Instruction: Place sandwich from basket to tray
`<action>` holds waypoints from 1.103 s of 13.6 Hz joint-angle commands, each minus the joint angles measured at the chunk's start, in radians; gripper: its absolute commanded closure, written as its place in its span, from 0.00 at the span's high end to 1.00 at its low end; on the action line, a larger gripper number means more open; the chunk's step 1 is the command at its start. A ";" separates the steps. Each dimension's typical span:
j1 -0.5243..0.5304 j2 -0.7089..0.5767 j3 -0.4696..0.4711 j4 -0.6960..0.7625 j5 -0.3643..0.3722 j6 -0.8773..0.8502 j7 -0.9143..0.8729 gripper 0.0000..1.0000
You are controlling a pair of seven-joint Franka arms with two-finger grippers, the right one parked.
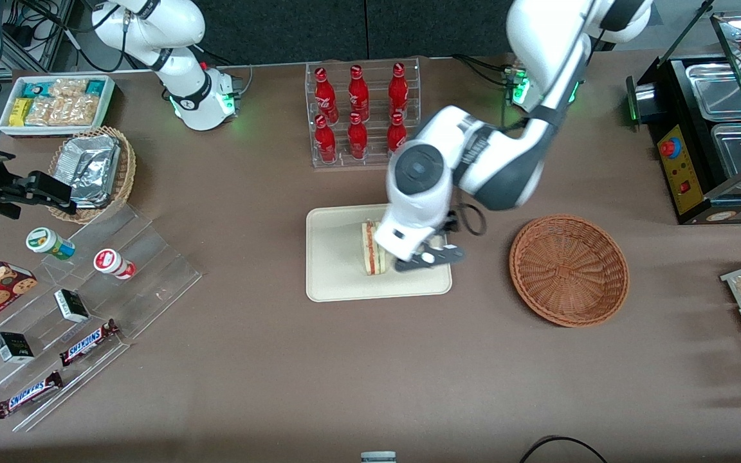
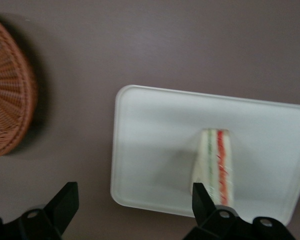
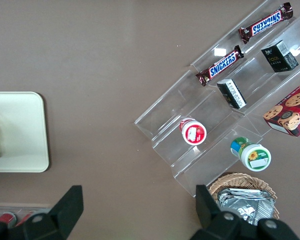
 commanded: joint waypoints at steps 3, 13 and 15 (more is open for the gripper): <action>0.156 -0.122 -0.010 -0.136 0.008 -0.020 0.142 1.00; 0.451 -0.481 -0.015 -0.394 -0.001 -0.199 0.745 1.00; 0.496 -0.509 -0.015 -0.385 -0.003 -0.250 0.815 1.00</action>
